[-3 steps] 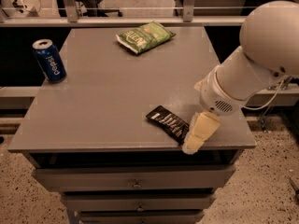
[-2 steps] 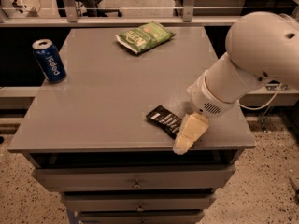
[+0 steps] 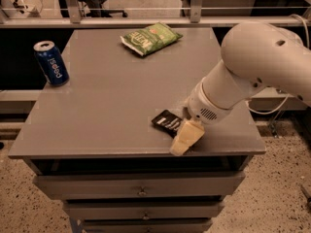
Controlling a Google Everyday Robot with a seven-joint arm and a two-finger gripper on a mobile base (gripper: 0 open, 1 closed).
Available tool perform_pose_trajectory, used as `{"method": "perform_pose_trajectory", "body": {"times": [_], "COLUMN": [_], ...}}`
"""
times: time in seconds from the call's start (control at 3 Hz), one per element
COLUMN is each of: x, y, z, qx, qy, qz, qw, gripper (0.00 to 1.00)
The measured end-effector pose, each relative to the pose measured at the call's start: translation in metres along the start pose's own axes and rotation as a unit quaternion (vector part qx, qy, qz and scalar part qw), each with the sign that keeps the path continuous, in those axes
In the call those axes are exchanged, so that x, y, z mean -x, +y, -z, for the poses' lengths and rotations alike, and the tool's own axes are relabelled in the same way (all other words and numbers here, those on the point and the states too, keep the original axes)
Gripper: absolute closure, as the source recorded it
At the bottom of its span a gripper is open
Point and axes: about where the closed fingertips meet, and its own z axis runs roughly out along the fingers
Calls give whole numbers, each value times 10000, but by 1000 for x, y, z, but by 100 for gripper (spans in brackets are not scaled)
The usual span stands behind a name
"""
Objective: Move rxbar chocolate near green jalapeno chip bag
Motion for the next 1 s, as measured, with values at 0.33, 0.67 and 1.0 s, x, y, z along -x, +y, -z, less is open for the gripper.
{"method": "perform_pose_trajectory", "body": {"times": [0.33, 0.67, 1.0], "x": [2, 6, 10], "y": [0, 0, -1], "z": [4, 12, 18], "qx": [0, 0, 1], "qy": [0, 0, -19], "qz": [0, -1, -4], "qw": [10000, 10000, 10000], "gripper": [65, 88, 100]}}
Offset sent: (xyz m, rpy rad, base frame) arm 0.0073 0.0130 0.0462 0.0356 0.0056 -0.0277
